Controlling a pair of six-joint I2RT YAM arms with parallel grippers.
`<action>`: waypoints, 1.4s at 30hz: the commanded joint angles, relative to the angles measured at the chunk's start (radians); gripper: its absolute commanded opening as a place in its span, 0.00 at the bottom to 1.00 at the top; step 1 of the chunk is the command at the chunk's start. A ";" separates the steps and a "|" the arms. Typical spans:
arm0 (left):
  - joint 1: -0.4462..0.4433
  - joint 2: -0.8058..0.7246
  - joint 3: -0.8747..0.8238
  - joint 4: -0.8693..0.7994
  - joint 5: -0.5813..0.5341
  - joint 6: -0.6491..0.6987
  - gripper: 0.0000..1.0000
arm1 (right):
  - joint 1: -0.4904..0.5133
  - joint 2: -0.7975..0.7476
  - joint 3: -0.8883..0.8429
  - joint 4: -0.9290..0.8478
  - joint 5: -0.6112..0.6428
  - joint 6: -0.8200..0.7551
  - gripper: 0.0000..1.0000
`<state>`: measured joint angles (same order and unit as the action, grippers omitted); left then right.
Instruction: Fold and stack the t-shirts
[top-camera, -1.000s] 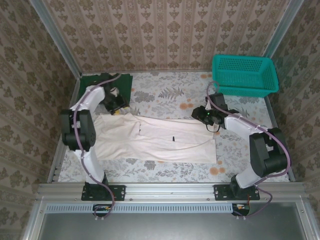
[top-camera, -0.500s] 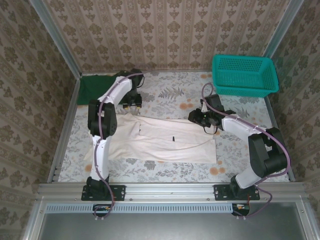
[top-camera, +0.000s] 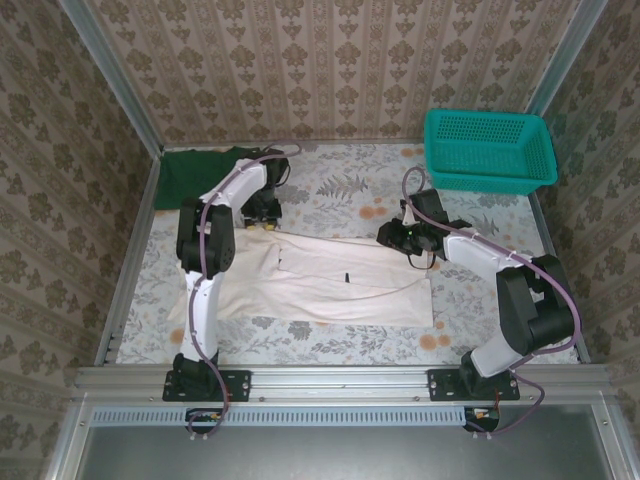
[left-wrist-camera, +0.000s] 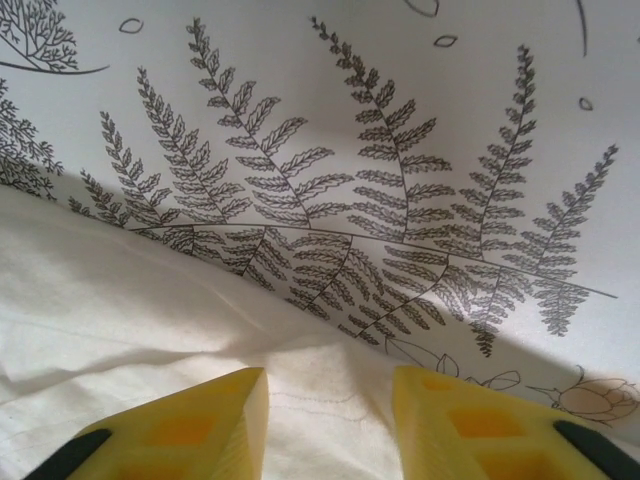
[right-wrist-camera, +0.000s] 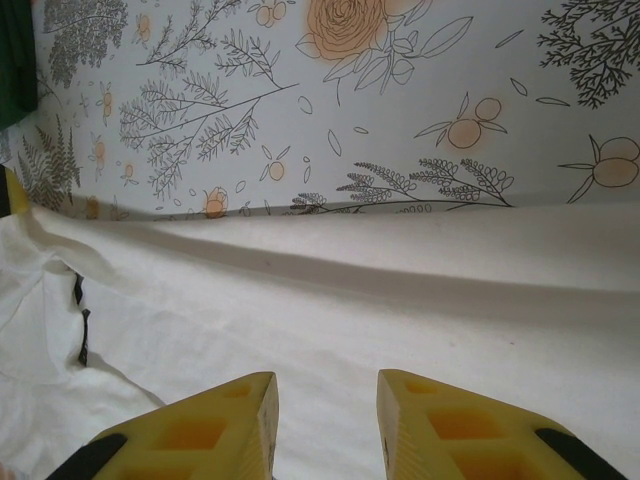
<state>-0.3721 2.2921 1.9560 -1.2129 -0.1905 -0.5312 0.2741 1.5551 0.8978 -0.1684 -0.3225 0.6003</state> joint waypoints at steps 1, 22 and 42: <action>0.006 -0.013 -0.008 0.000 0.012 -0.032 0.33 | 0.004 0.008 0.034 -0.034 -0.003 -0.027 0.33; -0.033 -0.299 -0.271 0.081 -0.031 -0.246 0.00 | 0.004 0.005 0.020 -0.021 -0.004 -0.033 0.31; -0.118 -0.890 -0.641 -0.070 -0.111 -0.354 0.58 | -0.033 0.094 0.070 -0.042 -0.008 -0.045 0.30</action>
<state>-0.5613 1.4475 1.3872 -1.2148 -0.2619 -0.9119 0.2550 1.6245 0.9310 -0.1707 -0.3233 0.5743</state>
